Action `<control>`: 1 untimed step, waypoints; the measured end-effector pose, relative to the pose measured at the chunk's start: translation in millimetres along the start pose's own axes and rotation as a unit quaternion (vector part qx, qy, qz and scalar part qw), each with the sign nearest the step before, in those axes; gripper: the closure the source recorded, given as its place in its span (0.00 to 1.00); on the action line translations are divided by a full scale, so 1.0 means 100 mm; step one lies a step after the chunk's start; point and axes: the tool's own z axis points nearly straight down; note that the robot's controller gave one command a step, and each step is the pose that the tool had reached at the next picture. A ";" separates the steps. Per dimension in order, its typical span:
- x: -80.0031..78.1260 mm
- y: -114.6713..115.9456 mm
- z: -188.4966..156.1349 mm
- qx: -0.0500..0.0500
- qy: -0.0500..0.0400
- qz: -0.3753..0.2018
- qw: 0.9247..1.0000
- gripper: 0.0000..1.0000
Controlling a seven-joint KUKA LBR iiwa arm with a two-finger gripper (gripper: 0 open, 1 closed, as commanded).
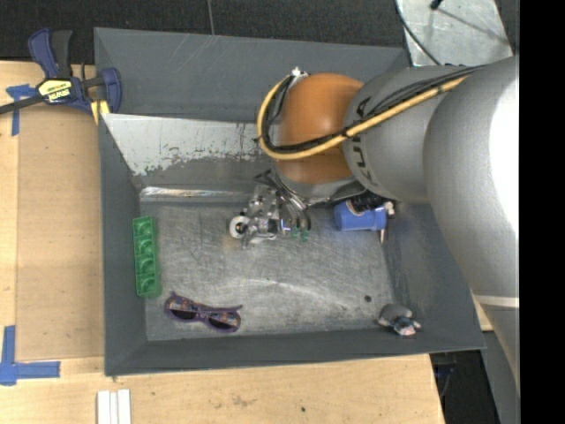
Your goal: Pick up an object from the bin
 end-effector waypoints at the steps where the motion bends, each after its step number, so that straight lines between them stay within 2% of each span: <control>1: -0.21 -0.11 -0.04 0.000 -0.001 0.011 1.000 1.00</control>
Offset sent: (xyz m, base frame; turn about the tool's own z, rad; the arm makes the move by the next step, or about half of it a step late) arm -0.0001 0.0038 -0.0078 0.0247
